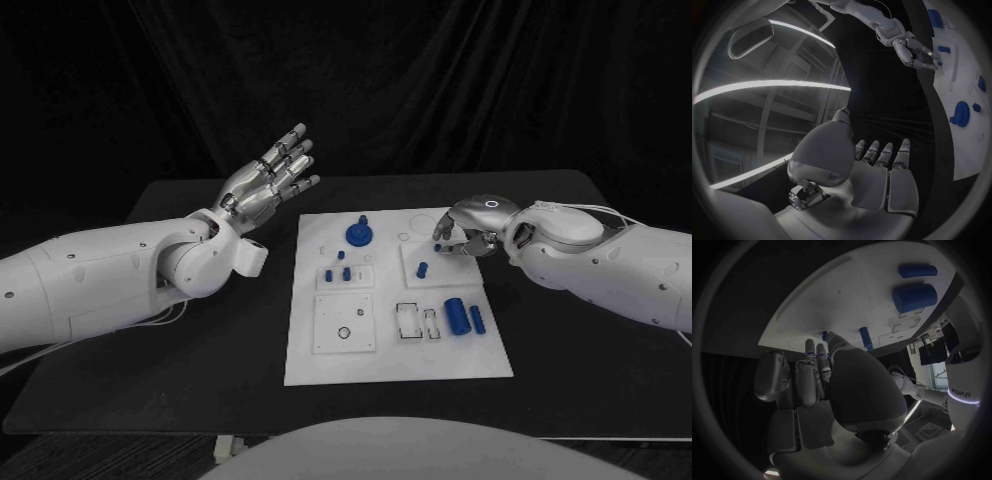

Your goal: Assemble the parts on the task board

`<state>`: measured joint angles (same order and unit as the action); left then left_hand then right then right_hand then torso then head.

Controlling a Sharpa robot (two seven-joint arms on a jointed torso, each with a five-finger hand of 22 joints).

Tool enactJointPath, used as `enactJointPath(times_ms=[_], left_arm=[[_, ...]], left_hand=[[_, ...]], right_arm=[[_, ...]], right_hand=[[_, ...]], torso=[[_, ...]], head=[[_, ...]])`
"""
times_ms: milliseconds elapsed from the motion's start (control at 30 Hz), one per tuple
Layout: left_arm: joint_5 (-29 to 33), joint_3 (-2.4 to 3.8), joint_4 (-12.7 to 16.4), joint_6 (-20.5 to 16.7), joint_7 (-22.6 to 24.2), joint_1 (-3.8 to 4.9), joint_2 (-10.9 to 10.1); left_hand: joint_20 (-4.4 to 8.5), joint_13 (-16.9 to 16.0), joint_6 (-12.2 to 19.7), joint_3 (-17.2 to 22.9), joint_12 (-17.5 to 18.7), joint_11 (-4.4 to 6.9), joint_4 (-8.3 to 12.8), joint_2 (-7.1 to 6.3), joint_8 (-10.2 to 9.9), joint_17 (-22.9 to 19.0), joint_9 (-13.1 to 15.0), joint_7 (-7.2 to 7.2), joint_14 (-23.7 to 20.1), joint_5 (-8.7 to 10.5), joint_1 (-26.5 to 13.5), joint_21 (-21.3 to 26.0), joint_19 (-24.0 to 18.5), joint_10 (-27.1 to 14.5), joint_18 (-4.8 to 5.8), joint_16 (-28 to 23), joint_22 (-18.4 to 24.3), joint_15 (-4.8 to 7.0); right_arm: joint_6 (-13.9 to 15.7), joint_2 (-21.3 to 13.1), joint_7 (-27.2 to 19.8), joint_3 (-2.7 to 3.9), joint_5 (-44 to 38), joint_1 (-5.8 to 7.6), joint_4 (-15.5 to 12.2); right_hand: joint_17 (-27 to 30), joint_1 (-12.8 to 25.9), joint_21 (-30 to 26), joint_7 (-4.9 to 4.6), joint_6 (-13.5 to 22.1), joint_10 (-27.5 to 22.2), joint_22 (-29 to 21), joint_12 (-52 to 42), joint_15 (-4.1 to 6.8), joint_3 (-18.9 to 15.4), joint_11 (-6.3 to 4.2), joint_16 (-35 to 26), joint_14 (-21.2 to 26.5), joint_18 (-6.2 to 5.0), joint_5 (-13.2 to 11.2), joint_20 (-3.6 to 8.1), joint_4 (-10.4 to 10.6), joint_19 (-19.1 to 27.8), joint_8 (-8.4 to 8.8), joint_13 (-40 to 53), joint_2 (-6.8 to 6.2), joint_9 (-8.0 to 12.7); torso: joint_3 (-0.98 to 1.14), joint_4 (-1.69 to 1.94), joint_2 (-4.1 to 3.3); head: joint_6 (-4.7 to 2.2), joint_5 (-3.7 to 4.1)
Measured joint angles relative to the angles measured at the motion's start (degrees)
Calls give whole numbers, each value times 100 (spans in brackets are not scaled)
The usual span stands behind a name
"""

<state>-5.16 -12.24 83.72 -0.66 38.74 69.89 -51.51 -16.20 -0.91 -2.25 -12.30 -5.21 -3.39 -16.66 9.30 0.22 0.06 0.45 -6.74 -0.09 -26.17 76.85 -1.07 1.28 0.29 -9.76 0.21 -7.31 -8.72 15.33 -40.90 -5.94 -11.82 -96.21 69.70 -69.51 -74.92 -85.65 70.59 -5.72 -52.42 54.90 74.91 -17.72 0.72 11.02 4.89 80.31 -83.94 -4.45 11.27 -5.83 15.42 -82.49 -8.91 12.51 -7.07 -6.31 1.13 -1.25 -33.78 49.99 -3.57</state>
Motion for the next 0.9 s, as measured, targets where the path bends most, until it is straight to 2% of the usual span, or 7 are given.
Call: enactJointPath(times_ms=[167,400,500,633,800,867,900], left_arm=[[2,0,-15,41,1,-1,-3],[5,0,-24,91,2,-2,-3],[6,0,-25,108,2,-3,-4],[6,0,-39,128,3,-3,-1],[8,0,-49,147,3,-3,16],[8,0,-51,158,3,-3,22],[8,0,-52,162,4,-3,23]], left_hand=[[-61,-22,-24,0,-147,-125,0,50,0,-1,8,86,42,-78,145,-39,61,22,0,0,-170,-102],[-67,-25,-34,0,-190,-146,0,53,23,22,8,95,74,-101,186,-61,96,43,0,0,-270,-134],[-81,-28,-42,0,-205,-165,0,37,23,22,7,103,83,-101,203,-68,128,40,0,0,-301,-143],[-84,-28,-46,0,-205,-174,0,59,23,29,8,107,113,-135,240,-90,141,30,0,22,-337,-173],[-88,-28,-82,0,-205,-174,0,24,23,29,13,143,113,-190,342,-90,176,30,1,22,-347,-173],[-77,-28,-94,17,-205,-174,17,24,23,32,20,195,113,-242,421,-90,188,30,1,22,-350,-173],[-68,-28,-94,15,-205,-174,16,18,23,34,20,195,113,-258,438,-90,196,30,1,22,-352,-173]], right_arm=[[9,97,-15,0,52,-19,99],[-24,241,-42,3,112,-59,252],[-51,284,-57,4,129,-87,298],[-70,315,-77,14,149,-94,333],[-95,322,-85,22,164,-97,346],[-109,323,-89,25,171,-97,347],[-115,323,-92,26,174,-98,346]], right_hand=[[0,-26,40,-10,-95,182,0,-53,0,70,-40,0,0,0,204,0,7,0,0,0,-26,-12],[1,-83,40,-21,-165,203,0,-54,0,134,-60,0,0,0,379,0,6,0,0,0,-38,-38],[1,-83,40,-33,-298,214,-1,-93,0,190,-72,0,0,0,489,0,-32,0,-62,4,-38,-85],[1,-129,40,-26,-364,269,1,-99,0,213,-81,1,0,-1,532,0,-41,0,-84,8,-40,-121],[1,-129,40,-32,-381,269,4,-121,0,223,-81,1,0,-1,534,0,-52,0,-100,13,-40,-141],[1,-159,40,-46,-436,318,4,-141,0,269,-92,1,0,-1,686,0,-98,0,-125,13,-71,-175],[1,-193,40,-56,-473,330,4,-158,0,316,-104,1,0,-1,904,3,-145,3,-148,12,-106,-217]], torso=[[-1,0,1],[-1,2,-2],[-1,2,-2],[-2,2,0],[-2,1,2],[-2,1,1],[-2,1,1]], head=[[0,-8],[0,20],[0,18],[0,13],[0,15],[0,20],[0,25]])
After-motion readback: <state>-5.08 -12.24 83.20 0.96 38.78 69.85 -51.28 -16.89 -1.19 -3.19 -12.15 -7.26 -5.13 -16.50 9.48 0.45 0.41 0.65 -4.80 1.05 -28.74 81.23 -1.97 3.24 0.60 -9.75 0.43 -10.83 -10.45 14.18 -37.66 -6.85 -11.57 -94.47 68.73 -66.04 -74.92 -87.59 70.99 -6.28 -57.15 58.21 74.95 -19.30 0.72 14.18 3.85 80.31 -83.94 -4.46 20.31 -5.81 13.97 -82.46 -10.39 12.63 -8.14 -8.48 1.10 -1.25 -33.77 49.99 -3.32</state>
